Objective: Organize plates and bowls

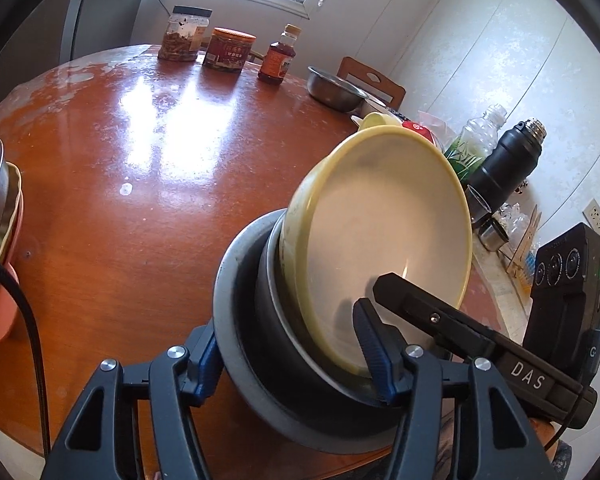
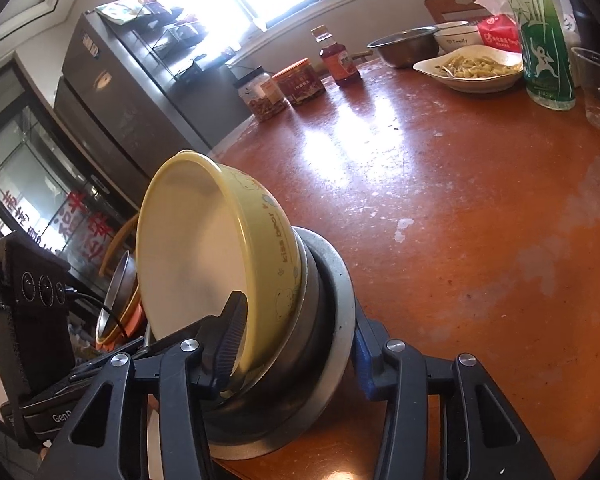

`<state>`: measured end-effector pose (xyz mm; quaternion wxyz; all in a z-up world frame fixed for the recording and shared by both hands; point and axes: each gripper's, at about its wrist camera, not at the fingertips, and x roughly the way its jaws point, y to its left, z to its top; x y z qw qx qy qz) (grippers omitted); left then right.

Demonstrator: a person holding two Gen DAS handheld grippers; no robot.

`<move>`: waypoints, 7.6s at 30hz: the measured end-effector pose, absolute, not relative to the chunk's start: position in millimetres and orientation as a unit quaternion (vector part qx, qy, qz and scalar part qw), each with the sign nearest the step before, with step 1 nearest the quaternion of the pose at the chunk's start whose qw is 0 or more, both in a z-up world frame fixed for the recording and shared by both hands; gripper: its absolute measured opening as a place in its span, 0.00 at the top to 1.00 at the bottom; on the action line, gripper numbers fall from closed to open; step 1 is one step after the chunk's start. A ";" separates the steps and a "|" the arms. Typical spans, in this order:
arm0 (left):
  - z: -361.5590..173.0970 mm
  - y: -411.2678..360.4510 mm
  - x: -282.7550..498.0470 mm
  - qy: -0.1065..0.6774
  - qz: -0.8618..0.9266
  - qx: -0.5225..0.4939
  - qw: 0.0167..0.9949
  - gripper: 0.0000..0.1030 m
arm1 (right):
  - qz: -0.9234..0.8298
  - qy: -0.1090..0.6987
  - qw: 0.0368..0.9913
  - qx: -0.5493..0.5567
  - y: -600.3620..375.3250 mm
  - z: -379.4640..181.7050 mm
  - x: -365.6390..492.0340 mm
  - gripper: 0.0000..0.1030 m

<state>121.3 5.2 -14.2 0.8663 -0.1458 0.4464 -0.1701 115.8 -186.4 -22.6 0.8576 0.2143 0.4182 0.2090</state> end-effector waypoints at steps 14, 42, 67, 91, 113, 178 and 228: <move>2.3 5.7 109.5 0.430 -0.164 -0.133 0.878 0.44 | 0.211 0.409 0.863 0.207 -185.2 -13.0 113.2 0.53; 75.5 85.0 31.8 0.351 -0.106 -0.142 0.919 0.44 | 0.281 0.345 0.884 0.143 -104.9 62.7 68.7 0.53; 96.3 205.3 37.7 0.327 -0.025 -0.154 0.932 0.43 | 0.365 0.338 0.861 0.107 34.8 79.3 106.2 0.53; 53.8 242.9 74.1 0.357 -0.020 -0.188 0.915 0.43 | 0.361 0.381 0.847 0.085 94.1 43.8 141.4 0.53; 32.5 245.0 84.5 0.372 -0.020 -0.199 0.907 0.43 | 0.353 0.402 0.841 0.080 102.8 20.5 149.7 0.53; 44.8 238.5 68.9 0.354 0.038 -0.142 0.924 0.37 | 0.337 0.368 0.864 0.066 91.9 35.9 133.6 0.29; 40.8 273.4 24.9 0.384 0.114 -0.135 0.906 0.33 | 0.331 0.349 0.876 0.045 34.0 38.7 82.4 0.27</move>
